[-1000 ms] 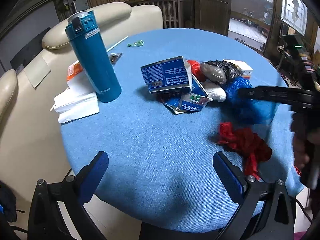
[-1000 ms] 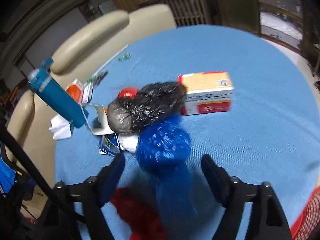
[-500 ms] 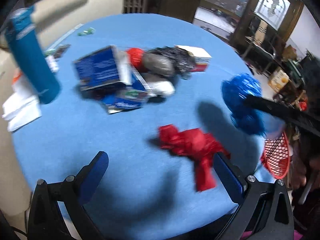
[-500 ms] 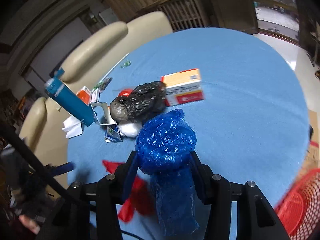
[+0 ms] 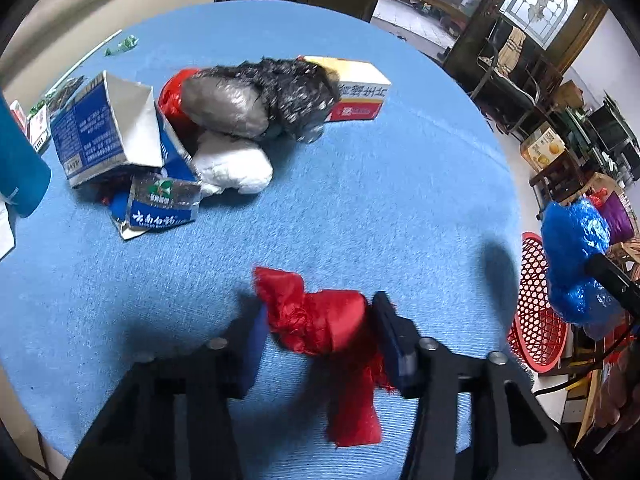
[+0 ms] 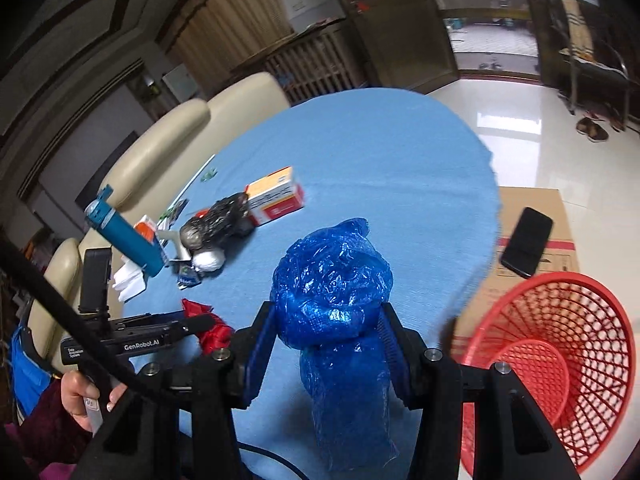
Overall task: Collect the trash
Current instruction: 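Grasp the red ribbon with the left gripper while the right gripper grasps the blue plastic bag, then carry both items over the red mesh basket and open both grippers to drop them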
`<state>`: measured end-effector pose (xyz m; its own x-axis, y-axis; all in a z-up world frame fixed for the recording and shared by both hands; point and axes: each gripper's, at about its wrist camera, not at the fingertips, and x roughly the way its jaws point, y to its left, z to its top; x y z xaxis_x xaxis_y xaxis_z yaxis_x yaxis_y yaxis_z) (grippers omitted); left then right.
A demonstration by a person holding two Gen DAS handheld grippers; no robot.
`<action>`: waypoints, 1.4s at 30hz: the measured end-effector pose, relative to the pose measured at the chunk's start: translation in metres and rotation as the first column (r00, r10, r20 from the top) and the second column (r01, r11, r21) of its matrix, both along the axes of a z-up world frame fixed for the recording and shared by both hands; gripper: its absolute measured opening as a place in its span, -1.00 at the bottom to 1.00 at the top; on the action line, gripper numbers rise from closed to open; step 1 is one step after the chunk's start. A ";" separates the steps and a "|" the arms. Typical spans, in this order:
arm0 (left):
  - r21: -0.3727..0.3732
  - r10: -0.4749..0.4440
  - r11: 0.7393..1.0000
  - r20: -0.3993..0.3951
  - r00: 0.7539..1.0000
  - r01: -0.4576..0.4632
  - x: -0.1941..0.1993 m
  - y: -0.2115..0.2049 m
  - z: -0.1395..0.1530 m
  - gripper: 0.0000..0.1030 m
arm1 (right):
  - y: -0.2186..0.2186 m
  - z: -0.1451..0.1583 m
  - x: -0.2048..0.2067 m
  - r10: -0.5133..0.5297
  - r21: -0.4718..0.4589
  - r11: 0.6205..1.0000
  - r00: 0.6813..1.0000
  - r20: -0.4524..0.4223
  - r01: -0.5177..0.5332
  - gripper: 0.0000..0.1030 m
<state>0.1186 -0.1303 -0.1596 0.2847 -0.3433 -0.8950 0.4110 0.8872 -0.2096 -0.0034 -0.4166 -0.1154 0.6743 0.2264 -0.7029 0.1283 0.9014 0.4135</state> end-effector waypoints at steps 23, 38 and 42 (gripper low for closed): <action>-0.005 -0.481 0.872 0.184 0.857 0.490 -0.078 -0.209 0.081 -0.22 | -0.154 -0.010 -0.116 -0.379 0.048 0.925 0.926 0.003 0.378 0.07; 0.066 -0.580 0.812 0.198 0.790 0.580 -0.104 -0.275 0.063 0.38 | -0.206 -0.046 -0.150 -0.481 0.207 0.852 0.875 -0.053 0.481 0.40; 0.033 -0.538 0.840 0.182 0.823 0.542 -0.093 -0.245 0.064 0.38 | -0.240 -0.070 -0.162 -0.629 0.253 0.733 0.771 -0.103 0.632 0.40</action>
<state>0.0258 -0.3754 -0.0954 0.2010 -0.5056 -0.8391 0.8546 0.5091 -0.1020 -0.1651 -0.6571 -0.1850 0.7217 -0.0751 -0.6881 0.6335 0.4722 0.6129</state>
